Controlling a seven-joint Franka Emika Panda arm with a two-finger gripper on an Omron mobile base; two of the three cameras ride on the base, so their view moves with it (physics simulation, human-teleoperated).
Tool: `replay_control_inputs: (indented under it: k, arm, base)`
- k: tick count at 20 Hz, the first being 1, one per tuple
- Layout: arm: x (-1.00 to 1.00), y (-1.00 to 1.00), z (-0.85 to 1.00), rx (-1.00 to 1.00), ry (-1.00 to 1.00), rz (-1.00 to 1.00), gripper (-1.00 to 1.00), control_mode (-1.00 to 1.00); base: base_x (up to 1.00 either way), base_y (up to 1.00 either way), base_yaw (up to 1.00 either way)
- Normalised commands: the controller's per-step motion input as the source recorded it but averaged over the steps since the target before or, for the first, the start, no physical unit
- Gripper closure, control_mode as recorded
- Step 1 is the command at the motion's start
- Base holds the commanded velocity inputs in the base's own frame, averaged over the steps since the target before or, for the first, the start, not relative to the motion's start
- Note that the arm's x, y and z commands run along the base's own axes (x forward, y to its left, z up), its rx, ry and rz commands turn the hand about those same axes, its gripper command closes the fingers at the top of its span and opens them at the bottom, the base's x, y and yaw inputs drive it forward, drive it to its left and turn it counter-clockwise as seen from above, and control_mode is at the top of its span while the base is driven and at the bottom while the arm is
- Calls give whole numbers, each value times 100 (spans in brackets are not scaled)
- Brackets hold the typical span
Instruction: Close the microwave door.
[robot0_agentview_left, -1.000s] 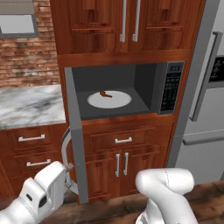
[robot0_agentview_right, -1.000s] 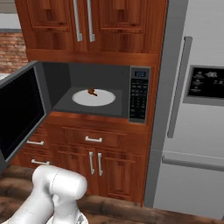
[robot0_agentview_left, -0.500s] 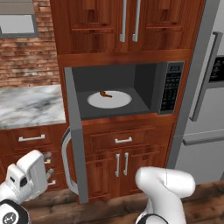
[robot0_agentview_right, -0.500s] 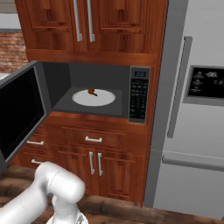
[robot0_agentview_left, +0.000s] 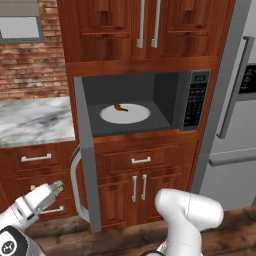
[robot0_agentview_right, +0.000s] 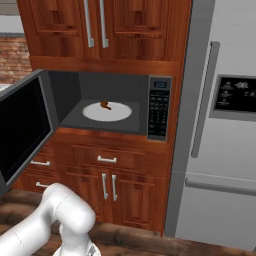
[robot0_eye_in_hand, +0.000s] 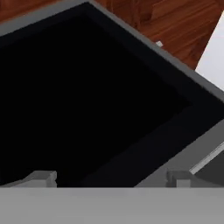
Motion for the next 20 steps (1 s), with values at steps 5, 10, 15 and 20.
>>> replay_control_inputs:
  k: [5,10,15,20]
  arm:
    - [12,-8,5,6,-52,-7,-100,-100]
    - [5,-60,10,10,-41,-7,-100,-100]
    - [-15,-100,31,43,-35,-10,-100,-100]
    - [-25,-100,29,53,-20,-7,-100,-100]
  base:
    - [0,0,0]
    - [0,0,0]
    - [0,0,0]
    - [0,0,0]
